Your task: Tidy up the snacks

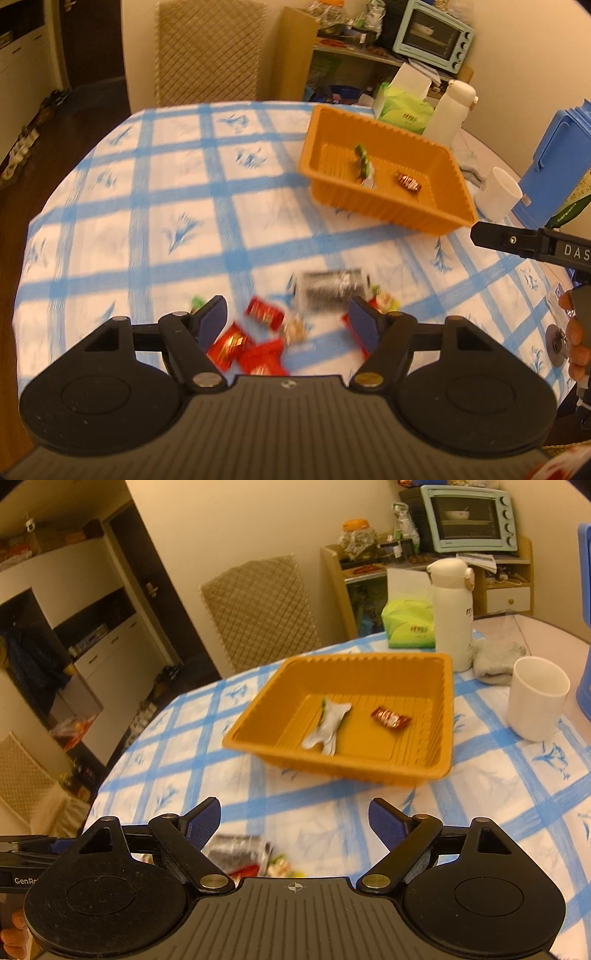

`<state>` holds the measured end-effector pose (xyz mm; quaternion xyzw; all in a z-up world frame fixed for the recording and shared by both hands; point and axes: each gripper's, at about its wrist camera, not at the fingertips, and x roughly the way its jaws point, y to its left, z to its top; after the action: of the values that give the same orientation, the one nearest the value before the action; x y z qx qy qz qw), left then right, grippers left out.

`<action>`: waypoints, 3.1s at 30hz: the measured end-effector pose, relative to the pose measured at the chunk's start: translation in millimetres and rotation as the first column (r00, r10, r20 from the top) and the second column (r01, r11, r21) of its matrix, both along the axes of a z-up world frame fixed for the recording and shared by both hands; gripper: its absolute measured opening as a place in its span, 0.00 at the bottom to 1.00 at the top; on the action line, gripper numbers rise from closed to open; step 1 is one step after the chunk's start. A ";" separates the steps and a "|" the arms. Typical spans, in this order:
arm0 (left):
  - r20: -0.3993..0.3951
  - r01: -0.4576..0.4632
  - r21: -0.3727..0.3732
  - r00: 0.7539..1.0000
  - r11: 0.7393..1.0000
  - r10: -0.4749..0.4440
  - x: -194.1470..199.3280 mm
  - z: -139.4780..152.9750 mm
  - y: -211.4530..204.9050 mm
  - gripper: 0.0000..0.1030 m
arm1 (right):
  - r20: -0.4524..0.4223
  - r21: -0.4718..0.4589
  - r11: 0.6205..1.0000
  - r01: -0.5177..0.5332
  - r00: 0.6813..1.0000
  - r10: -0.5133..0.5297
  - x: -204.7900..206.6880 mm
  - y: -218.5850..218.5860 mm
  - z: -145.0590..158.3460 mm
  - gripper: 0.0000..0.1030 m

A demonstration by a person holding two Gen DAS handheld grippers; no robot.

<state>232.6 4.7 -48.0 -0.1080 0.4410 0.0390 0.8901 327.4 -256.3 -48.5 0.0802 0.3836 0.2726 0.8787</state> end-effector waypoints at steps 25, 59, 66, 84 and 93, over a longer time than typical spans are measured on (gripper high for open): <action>-0.064 0.013 -0.055 0.998 0.998 -0.017 -38.6 -24.7 5.2 0.68 | -0.106 -0.048 0.997 -0.062 0.993 0.057 -57.6 27.0 -29.2 0.84; -0.079 -0.059 -0.060 0.995 0.996 0.055 -69.1 -44.8 10.2 0.68 | -0.098 -0.129 0.977 -0.171 0.982 0.159 -75.9 60.8 -61.6 0.84; -0.077 -0.090 -0.041 0.993 0.995 0.087 -71.4 -44.5 18.9 0.68 | -0.007 -0.193 0.962 -0.191 0.981 0.194 -64.9 71.7 -65.5 0.72; -0.073 -0.170 -0.022 0.983 0.985 0.168 -84.8 -43.0 44.9 0.68 | 0.003 -0.316 0.920 -0.232 0.970 0.245 -37.5 105.3 -99.0 0.52; -0.068 -0.161 -0.018 0.985 0.987 0.159 -78.0 -44.9 49.9 0.68 | 0.019 -0.302 0.924 -0.235 0.967 0.252 -40.3 101.5 -94.8 0.26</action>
<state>154.6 54.6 -92.9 -0.1520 0.4605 0.1088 0.8678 287.0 -154.8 -143.3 -0.1091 0.4019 0.3210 0.8506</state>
